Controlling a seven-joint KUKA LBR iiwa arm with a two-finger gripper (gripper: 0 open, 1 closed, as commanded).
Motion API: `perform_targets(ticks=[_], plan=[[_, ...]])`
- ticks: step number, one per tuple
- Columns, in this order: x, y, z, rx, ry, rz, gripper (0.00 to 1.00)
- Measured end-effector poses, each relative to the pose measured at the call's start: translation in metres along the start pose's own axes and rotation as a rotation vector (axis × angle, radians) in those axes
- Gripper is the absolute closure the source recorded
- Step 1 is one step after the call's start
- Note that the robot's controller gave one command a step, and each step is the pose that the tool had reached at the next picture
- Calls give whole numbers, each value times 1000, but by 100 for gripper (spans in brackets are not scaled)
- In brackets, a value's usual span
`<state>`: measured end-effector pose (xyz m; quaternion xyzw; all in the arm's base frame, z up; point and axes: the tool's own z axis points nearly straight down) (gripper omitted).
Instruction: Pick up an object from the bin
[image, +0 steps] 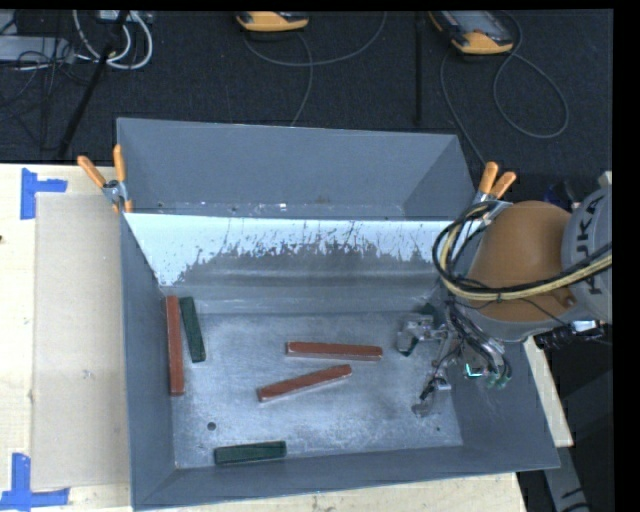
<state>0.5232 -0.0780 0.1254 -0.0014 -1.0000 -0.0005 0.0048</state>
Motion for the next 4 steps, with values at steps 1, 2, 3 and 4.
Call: perform_targets(ticks=[1,2,3,4], plan=[[-38,72,53,-3,-8,-86,0],[-38,67,50,1,-10,-82,100],[-48,70,-73,1,-19,-47,100],[-44,28,-216,3,-21,-44,100]])
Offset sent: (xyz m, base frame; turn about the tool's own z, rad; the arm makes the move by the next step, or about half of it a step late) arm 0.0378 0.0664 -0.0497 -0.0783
